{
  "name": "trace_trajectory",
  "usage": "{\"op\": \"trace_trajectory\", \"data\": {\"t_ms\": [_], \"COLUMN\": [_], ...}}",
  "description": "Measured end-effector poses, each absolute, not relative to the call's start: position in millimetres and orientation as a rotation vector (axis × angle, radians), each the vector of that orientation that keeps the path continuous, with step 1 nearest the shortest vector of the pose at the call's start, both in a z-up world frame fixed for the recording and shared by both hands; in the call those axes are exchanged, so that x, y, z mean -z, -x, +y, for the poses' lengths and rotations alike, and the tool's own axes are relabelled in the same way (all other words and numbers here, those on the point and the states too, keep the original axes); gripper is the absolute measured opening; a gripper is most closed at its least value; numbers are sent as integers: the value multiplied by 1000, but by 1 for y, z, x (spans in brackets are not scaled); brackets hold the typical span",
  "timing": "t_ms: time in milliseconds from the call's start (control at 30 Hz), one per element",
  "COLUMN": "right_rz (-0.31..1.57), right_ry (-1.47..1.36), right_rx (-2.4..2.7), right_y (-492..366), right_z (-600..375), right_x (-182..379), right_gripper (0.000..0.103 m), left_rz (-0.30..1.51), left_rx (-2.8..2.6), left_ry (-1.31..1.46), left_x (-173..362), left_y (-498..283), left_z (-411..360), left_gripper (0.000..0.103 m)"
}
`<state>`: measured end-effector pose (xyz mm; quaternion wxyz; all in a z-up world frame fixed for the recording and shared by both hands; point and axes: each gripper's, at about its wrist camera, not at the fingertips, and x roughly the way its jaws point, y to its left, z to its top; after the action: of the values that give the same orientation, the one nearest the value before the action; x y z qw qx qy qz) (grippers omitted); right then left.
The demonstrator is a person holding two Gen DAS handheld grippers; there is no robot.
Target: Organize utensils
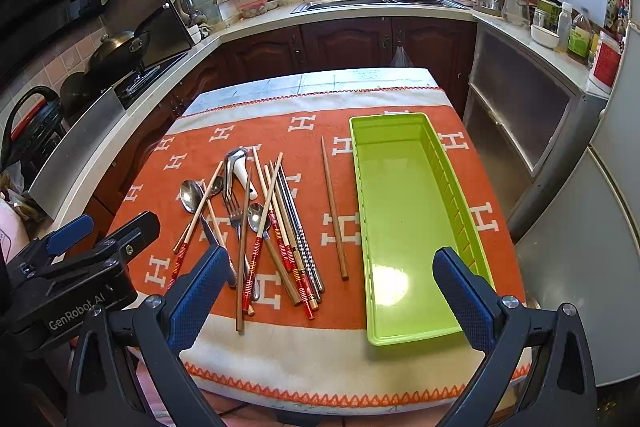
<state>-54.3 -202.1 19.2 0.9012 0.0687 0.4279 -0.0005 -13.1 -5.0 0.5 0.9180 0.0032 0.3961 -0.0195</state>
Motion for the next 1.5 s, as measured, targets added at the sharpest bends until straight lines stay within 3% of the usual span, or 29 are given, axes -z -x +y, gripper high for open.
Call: {"op": "trace_trajectory", "data": {"t_ms": [1500], "right_rz": [912], "right_ry": [-149], "right_rx": [-6], "right_y": [55], "right_z": [-195], "right_x": [-12], "right_gripper": [103], "left_rz": [862], "left_rx": [25], "left_ry": [-11], "left_x": [7], "left_y": [12], "left_z": [0], "left_gripper": [97]}}
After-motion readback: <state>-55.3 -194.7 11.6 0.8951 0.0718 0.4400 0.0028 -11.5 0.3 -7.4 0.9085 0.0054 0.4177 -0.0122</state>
